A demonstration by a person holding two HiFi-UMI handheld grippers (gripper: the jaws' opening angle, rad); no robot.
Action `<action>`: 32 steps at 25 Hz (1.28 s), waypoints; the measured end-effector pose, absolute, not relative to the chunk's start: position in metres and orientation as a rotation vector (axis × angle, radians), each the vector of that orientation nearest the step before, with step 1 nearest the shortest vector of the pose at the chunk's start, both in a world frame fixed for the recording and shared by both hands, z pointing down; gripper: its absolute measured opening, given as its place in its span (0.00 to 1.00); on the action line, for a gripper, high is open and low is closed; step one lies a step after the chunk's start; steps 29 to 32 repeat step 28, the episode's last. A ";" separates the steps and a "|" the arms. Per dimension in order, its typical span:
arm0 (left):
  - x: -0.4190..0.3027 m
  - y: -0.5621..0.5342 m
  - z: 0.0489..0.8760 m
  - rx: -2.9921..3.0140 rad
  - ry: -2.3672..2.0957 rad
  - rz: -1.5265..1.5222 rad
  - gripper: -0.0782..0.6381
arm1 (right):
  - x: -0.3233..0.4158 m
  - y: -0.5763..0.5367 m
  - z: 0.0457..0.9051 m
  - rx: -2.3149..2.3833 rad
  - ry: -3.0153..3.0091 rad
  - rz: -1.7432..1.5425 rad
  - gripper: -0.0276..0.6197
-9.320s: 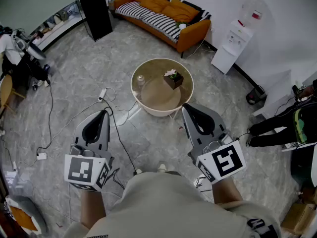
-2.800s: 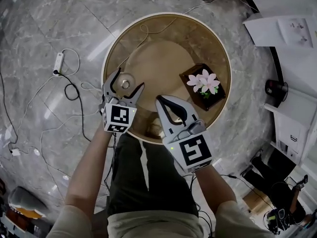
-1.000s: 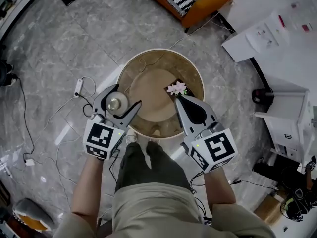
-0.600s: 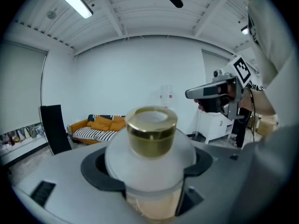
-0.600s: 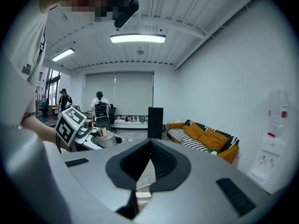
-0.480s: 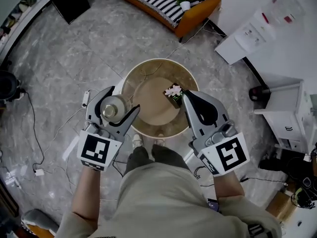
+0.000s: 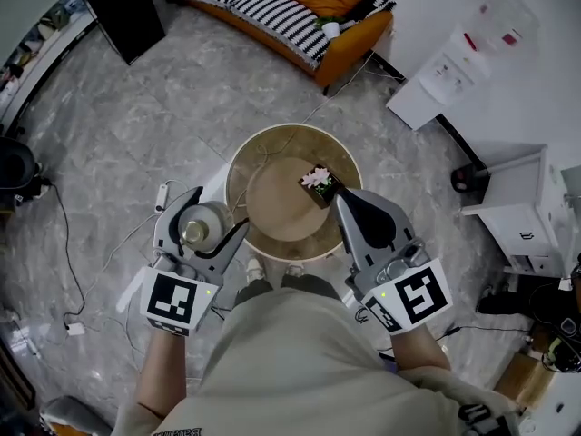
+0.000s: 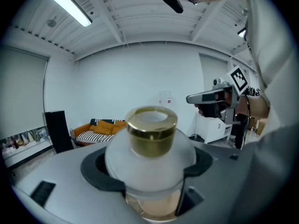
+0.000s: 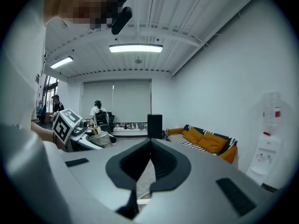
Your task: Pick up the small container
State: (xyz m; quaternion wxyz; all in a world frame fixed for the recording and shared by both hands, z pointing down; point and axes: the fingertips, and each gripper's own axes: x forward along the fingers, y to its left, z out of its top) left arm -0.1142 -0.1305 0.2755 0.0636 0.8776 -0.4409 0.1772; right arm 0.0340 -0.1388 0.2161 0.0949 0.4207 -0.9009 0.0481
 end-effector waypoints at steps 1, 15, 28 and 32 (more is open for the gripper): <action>-0.117 -0.128 0.276 2.631 -1.349 0.532 0.58 | 0.034 -0.136 0.219 1.255 -2.658 0.159 0.04; -0.132 -0.108 0.289 2.557 -1.388 0.606 0.58 | 0.018 -0.118 0.232 1.242 -2.618 0.165 0.04; -0.123 -0.107 0.288 2.569 -1.362 0.611 0.58 | 0.035 -0.123 0.235 1.251 -2.615 0.211 0.04; -0.123 -0.107 0.288 2.569 -1.362 0.611 0.58 | 0.035 -0.123 0.235 1.251 -2.615 0.211 0.04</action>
